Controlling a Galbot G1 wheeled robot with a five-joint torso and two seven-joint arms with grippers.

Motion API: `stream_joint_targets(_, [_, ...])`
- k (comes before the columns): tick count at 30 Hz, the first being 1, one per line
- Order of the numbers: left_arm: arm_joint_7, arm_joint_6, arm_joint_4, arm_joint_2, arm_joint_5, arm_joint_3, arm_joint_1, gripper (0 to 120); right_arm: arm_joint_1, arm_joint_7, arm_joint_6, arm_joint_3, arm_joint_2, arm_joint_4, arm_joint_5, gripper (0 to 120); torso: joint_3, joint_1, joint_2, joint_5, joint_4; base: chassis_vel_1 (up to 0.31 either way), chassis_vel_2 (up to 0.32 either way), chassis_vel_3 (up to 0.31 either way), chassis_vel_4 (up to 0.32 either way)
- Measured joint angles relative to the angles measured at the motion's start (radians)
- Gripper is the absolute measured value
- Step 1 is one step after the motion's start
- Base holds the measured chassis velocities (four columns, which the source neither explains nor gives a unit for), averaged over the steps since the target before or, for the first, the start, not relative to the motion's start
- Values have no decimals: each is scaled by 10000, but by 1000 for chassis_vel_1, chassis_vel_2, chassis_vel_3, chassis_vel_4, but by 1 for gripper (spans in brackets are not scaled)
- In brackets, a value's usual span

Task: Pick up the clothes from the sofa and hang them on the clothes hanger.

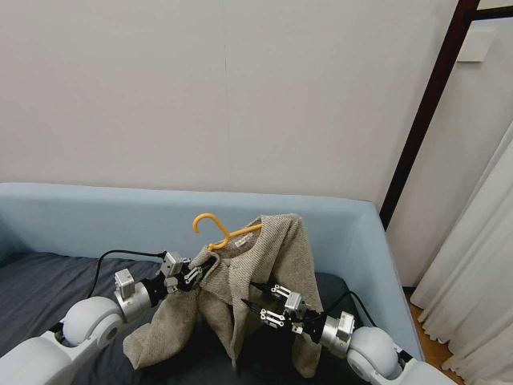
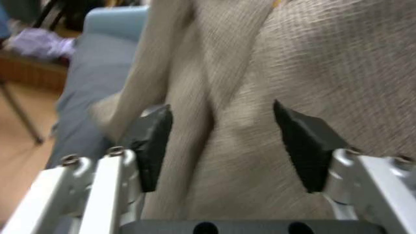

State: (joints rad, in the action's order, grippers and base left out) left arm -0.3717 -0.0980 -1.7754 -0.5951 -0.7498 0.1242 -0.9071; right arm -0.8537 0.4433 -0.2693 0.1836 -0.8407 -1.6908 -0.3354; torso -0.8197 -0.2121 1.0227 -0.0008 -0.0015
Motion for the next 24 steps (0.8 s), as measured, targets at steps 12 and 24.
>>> stream_joint_targets(12, [392,-157,-397,831,766,1274,-838,4,294,-3906,721,327,321,-2312,-1804,100,1,1,1,-1,4,0,0,0,0])
stream_joint_targets(24, [665,69,-497,1176,810,1228,-1092,4,2325,-8667,3536,2619,-325,-3413,-2452,100,1,0,1,-2,1,0,0,0,0])
